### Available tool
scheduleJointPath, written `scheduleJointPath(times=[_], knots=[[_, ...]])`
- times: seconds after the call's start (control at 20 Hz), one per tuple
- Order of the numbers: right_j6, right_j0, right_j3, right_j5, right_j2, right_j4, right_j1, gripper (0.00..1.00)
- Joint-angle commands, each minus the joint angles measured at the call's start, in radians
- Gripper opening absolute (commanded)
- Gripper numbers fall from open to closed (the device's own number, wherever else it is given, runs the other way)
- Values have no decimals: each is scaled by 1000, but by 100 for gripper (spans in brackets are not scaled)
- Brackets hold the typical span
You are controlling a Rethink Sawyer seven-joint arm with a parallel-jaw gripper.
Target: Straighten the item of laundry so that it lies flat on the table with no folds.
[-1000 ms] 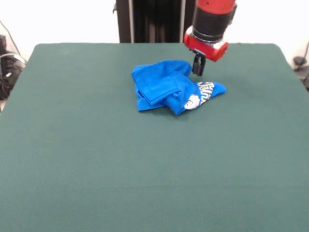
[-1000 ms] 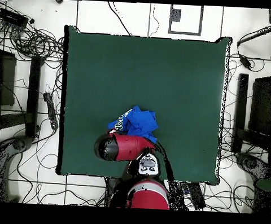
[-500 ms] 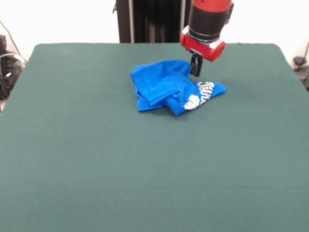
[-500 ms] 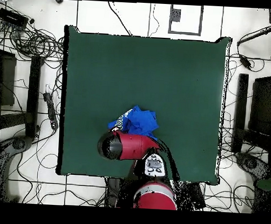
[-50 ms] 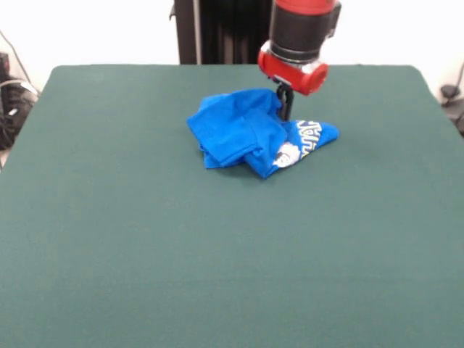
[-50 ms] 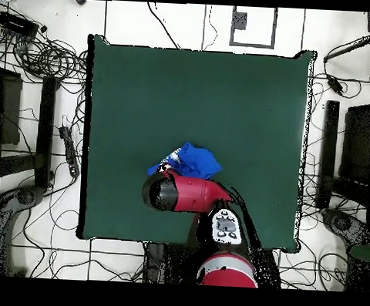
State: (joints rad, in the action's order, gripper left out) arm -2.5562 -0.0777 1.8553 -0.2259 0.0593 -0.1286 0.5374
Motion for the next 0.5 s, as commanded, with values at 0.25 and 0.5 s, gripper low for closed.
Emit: scheduleJointPath(times=[0.25, 0.5], knots=[[46, 31, -130, -91, -120, -24, -56, 0], [82, 20, -165, -97, -113, -53, -72, 0]])
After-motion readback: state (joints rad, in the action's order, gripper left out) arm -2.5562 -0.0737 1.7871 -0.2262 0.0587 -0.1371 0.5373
